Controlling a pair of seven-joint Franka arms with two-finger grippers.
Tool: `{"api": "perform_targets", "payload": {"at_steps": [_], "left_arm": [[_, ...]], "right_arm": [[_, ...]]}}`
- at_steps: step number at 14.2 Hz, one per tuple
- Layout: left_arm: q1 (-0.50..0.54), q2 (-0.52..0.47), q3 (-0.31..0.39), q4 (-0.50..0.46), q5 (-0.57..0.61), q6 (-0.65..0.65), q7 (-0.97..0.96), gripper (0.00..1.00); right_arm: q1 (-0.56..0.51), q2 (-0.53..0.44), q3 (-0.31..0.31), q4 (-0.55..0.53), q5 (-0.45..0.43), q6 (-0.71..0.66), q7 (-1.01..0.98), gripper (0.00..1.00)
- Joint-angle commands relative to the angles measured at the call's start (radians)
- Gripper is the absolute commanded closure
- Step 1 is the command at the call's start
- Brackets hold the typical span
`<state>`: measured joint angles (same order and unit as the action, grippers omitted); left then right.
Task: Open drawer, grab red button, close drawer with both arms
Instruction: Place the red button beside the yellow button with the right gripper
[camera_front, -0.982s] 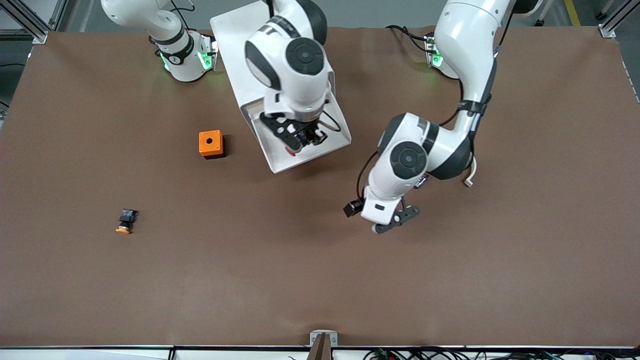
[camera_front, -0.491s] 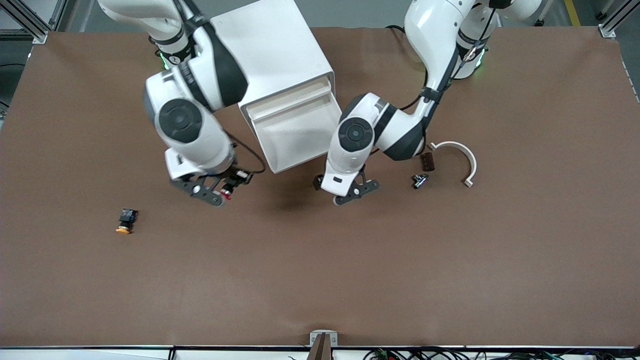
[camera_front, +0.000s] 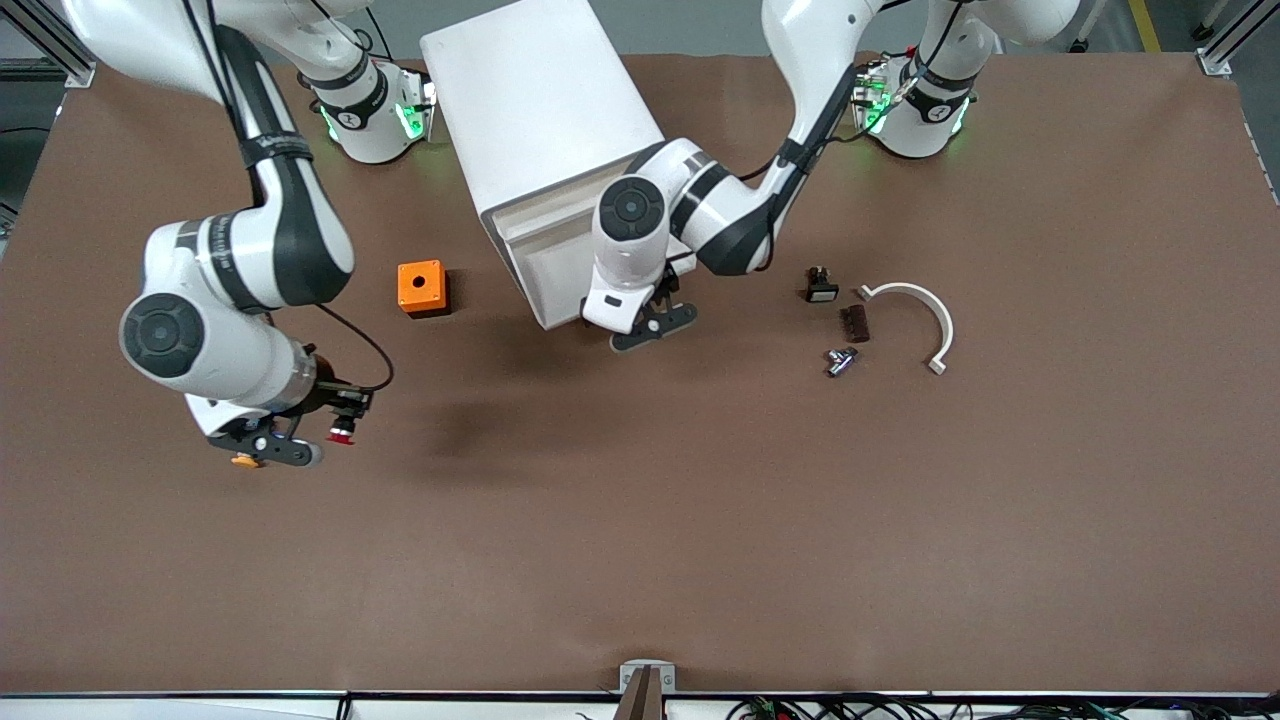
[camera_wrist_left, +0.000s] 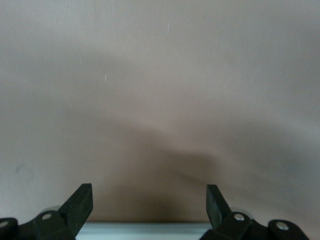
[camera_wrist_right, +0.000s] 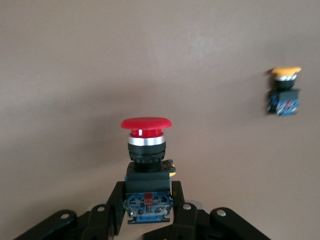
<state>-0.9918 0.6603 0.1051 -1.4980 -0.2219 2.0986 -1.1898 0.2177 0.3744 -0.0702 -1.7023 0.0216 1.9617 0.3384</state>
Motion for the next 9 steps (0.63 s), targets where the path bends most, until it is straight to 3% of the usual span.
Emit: {"api": "perform_targets", "payload": {"at_steps": [1,9], "left_arm": [[-0.016,-0.041,-0.042,-0.028,0.007,-0.04,-0.063,0.0],[-0.022,-0.08,-0.134,-0.028,0.012,-0.103,-0.138,0.0]], "right_arm": [[-0.058,-0.04,0.023,-0.101,-0.032,0.097,-0.085,1.0],[-0.13,-0.022,0.021,-0.262,-0.062,0.373,-0.108,1.0]]}}
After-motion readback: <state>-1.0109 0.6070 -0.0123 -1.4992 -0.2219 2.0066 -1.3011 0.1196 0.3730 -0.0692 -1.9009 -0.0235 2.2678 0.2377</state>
